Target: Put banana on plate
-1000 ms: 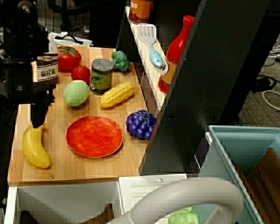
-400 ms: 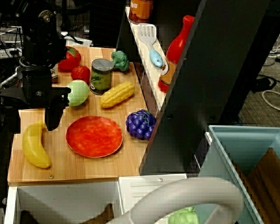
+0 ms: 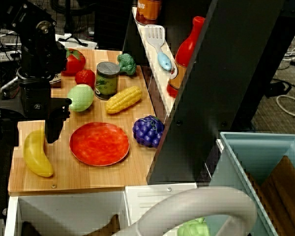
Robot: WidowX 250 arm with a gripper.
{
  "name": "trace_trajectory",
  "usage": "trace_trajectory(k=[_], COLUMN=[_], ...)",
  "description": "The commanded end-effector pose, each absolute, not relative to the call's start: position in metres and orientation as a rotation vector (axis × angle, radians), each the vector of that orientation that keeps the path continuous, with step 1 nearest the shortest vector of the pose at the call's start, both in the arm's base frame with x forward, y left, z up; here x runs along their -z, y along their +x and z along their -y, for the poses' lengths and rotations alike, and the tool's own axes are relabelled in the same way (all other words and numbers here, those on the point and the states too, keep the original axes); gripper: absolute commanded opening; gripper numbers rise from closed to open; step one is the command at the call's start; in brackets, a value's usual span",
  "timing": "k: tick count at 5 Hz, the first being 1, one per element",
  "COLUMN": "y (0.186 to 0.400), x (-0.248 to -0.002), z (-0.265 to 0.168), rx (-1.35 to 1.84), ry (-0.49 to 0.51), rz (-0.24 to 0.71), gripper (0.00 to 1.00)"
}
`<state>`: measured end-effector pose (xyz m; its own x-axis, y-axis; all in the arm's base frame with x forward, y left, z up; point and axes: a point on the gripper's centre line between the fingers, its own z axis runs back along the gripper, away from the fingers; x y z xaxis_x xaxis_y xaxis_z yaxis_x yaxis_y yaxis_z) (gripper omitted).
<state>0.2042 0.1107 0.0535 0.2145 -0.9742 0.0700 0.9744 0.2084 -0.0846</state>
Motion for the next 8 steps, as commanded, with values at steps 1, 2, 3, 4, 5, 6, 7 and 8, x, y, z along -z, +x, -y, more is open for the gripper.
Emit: trace_trajectory(k=[1, 2, 3, 4, 5, 6, 7, 8], y=[0.193, 0.186, 0.185, 0.185, 0.184, 0.183, 0.187, 0.195], x=[-0.050, -0.041, -0.035, -0.031, -0.025, -0.020, -0.024, -0.039], z=[-0.115, -0.116, -0.118, -0.124, -0.130, -0.135, -0.139, -0.143], rx=[1.358, 1.359, 1.352, 1.341, 1.325, 1.288, 1.288, 1.262], ry=[-0.061, -0.048, -0.047, -0.056, -0.059, -0.066, -0.049, -0.085], rz=[0.034, 0.021, 0.015, 0.003, -0.011, 0.012, 0.014, 0.014], gripper=[1.00, 1.00, 1.00, 1.00, 1.00, 0.21, 0.00, 0.00])
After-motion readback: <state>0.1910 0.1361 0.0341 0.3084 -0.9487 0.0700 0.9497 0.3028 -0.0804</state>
